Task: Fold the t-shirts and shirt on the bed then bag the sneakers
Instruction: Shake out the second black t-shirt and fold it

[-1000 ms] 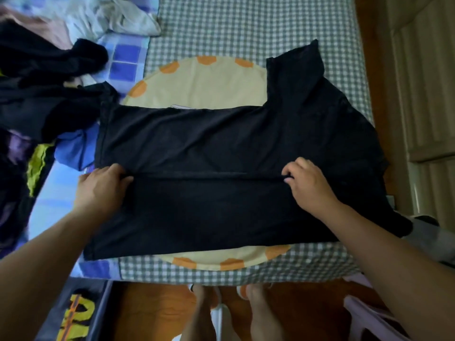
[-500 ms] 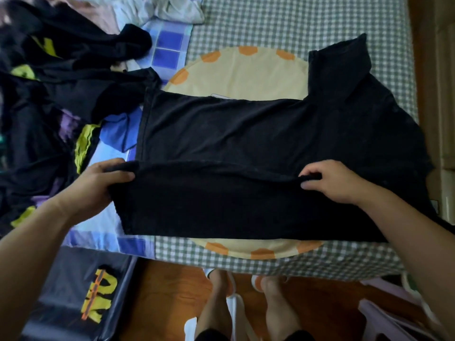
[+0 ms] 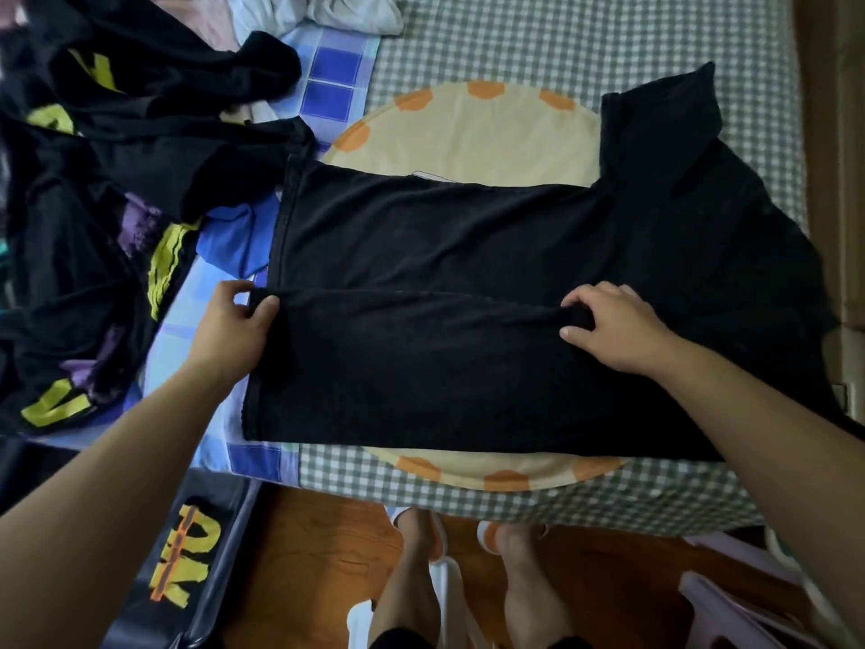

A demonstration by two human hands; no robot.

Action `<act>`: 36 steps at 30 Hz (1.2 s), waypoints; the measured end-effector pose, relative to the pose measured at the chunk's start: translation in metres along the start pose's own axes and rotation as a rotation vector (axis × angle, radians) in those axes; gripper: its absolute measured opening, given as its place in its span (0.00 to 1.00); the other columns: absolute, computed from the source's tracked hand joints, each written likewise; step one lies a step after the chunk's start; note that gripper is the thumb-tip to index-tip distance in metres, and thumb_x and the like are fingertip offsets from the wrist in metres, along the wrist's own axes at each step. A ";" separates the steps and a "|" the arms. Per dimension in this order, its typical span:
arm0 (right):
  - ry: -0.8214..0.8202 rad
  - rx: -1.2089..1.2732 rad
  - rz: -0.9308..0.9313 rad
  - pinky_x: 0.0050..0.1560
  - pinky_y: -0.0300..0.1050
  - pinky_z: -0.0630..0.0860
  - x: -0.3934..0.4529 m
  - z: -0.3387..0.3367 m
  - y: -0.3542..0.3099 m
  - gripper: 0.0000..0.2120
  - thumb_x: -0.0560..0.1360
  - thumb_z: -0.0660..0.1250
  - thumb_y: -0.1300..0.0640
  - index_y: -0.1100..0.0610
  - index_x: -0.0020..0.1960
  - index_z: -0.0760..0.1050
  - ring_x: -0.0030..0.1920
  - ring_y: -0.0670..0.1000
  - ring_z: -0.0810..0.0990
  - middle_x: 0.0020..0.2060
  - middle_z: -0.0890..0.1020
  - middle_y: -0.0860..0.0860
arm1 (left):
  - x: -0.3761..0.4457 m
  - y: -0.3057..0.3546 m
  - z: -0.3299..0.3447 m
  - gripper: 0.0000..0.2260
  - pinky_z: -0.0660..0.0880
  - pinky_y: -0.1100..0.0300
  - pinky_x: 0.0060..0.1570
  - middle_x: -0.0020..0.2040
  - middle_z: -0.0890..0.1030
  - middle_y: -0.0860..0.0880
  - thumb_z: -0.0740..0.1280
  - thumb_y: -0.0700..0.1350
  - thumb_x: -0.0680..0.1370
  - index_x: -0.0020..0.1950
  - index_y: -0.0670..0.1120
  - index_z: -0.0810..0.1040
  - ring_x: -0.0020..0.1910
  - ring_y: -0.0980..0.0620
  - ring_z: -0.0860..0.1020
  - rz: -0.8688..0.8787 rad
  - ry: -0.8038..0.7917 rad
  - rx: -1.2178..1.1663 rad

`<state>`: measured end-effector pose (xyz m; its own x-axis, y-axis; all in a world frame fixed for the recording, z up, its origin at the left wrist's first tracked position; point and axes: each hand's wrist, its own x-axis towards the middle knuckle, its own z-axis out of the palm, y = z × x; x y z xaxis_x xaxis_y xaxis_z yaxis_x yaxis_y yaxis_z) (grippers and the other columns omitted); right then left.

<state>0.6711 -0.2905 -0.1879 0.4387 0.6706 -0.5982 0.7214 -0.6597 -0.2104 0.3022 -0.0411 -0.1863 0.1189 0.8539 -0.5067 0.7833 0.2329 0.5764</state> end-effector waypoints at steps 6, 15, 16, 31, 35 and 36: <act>0.563 -0.176 -0.303 0.69 0.61 0.68 -0.053 0.042 -0.013 0.22 0.80 0.64 0.54 0.60 0.71 0.72 0.65 0.62 0.71 0.66 0.73 0.60 | -0.046 -0.020 0.006 0.24 0.70 0.46 0.61 0.51 0.78 0.48 0.64 0.54 0.82 0.74 0.46 0.64 0.60 0.40 0.77 -0.107 0.121 -0.004; 0.119 -0.382 -0.270 0.79 0.61 0.55 -0.093 0.094 0.028 0.31 0.82 0.47 0.41 0.55 0.80 0.62 0.80 0.58 0.56 0.79 0.59 0.56 | -0.079 -0.062 0.015 0.15 0.71 0.40 0.53 0.56 0.79 0.38 0.65 0.47 0.83 0.67 0.45 0.67 0.55 0.33 0.77 -0.011 0.212 0.238; 0.153 -0.372 -0.276 0.79 0.61 0.55 -0.094 0.089 0.030 0.31 0.82 0.48 0.41 0.55 0.79 0.64 0.79 0.58 0.57 0.79 0.60 0.57 | -0.077 -0.059 0.018 0.17 0.71 0.38 0.56 0.61 0.76 0.36 0.66 0.46 0.82 0.69 0.44 0.68 0.58 0.32 0.75 0.030 0.250 0.327; -0.025 -0.185 0.426 0.74 0.59 0.62 -0.082 -0.017 0.118 0.31 0.84 0.44 0.38 0.57 0.76 0.66 0.73 0.62 0.65 0.75 0.67 0.59 | -0.080 0.041 0.102 0.29 0.54 0.40 0.77 0.81 0.51 0.44 0.55 0.63 0.82 0.81 0.61 0.50 0.80 0.39 0.49 0.429 -0.337 1.035; 0.473 -0.124 0.237 0.57 0.56 0.74 -0.039 -0.075 0.122 0.15 0.82 0.58 0.53 0.60 0.57 0.79 0.56 0.61 0.74 0.54 0.79 0.58 | -0.076 0.122 0.123 0.17 0.70 0.47 0.63 0.64 0.72 0.45 0.61 0.57 0.81 0.67 0.51 0.74 0.65 0.41 0.69 0.548 -0.192 1.057; 0.468 -0.052 0.231 0.60 0.56 0.74 -0.019 -0.093 0.129 0.13 0.82 0.60 0.54 0.59 0.61 0.78 0.59 0.60 0.74 0.57 0.79 0.57 | -0.071 0.145 0.138 0.17 0.71 0.47 0.60 0.62 0.75 0.46 0.62 0.56 0.81 0.66 0.50 0.76 0.63 0.42 0.71 0.607 -0.176 0.975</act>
<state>0.8056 -0.3562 -0.1319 0.7733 0.5973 -0.2126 0.5982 -0.7985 -0.0676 0.4921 -0.1324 -0.1552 0.6594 0.6075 -0.4428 0.6966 -0.7152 0.0562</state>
